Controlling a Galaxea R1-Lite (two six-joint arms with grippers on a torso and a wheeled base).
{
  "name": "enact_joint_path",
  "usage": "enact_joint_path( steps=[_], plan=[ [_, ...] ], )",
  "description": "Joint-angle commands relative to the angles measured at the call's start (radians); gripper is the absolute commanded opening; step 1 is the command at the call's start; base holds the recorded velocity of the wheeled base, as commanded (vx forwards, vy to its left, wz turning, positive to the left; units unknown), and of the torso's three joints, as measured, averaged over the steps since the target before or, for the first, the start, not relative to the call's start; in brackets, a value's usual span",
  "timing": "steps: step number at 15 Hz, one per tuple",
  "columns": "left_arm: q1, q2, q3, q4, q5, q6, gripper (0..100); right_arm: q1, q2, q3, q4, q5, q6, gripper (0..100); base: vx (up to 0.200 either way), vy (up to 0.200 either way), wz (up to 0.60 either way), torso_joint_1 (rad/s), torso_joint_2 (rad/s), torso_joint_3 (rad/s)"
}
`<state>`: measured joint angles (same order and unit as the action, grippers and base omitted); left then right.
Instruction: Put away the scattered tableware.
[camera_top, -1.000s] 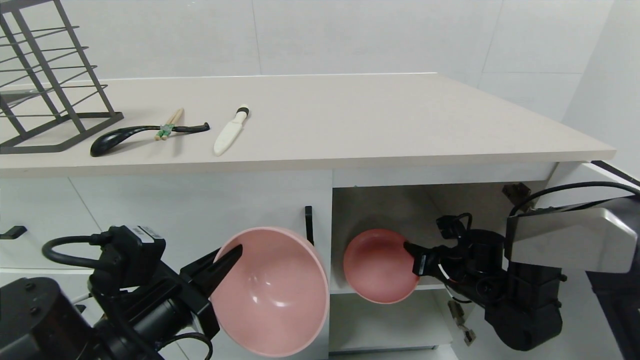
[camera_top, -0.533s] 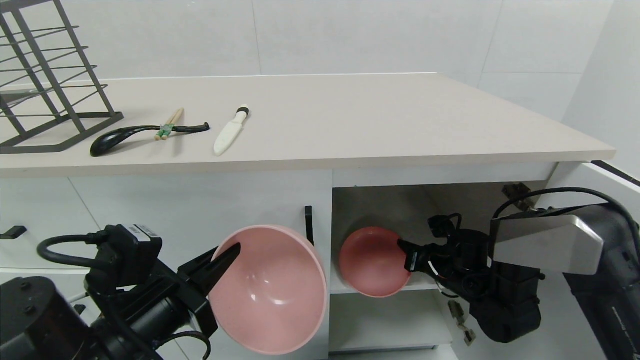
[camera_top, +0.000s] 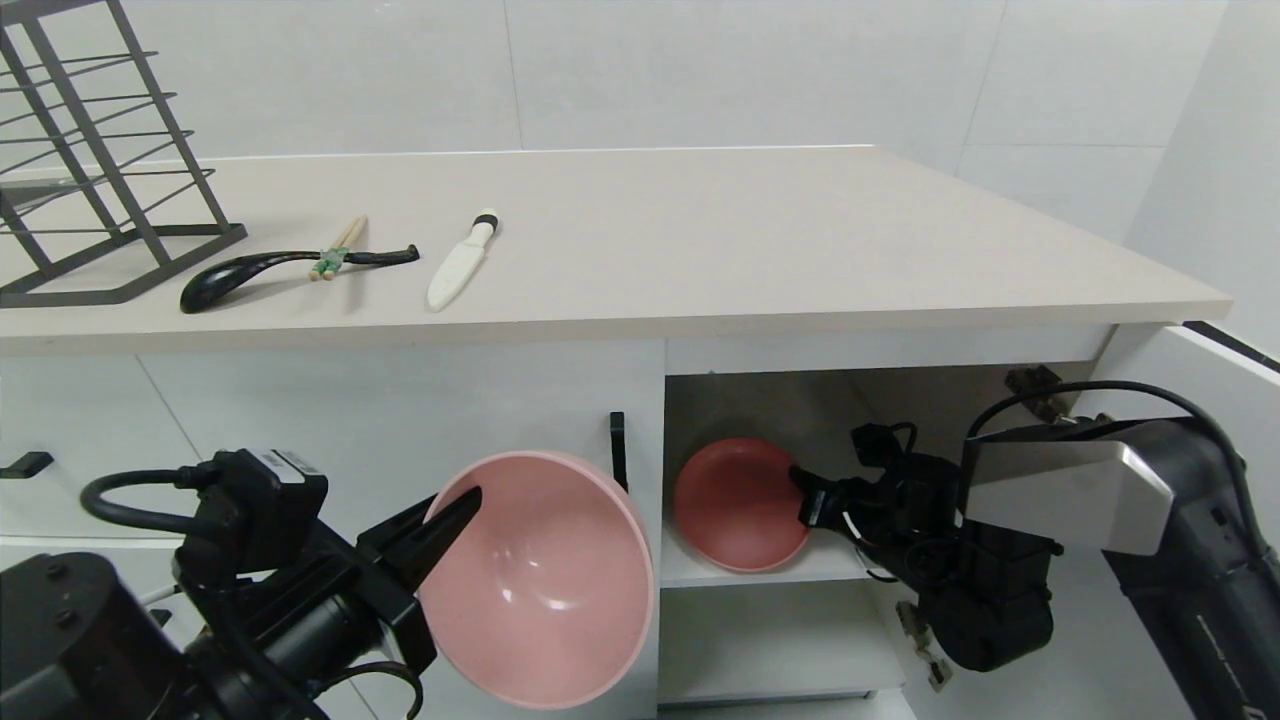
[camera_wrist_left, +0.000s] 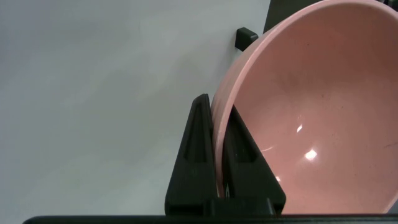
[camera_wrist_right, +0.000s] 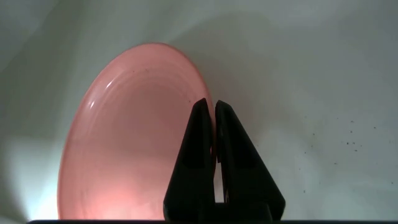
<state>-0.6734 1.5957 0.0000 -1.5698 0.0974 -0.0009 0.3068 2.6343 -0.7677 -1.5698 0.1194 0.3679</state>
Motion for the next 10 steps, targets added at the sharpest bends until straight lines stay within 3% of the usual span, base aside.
enact_joint_path(
  steps=[1, 10],
  plan=[
    [0.000, 0.004, 0.000, -0.001, 0.001, -0.001, 0, 0.002, 0.023, -0.015, -0.001, 0.000, 0.003, 0, 0.000, 0.000, 0.00, 0.000, 0.00, 0.000],
    [0.000, 0.010, 0.000, -0.001, 0.002, -0.002, 0, -0.002, 0.058, -0.085, -0.001, -0.043, 0.051, 0, 0.000, 0.000, 0.00, 0.000, 0.00, 0.000]
  ],
)
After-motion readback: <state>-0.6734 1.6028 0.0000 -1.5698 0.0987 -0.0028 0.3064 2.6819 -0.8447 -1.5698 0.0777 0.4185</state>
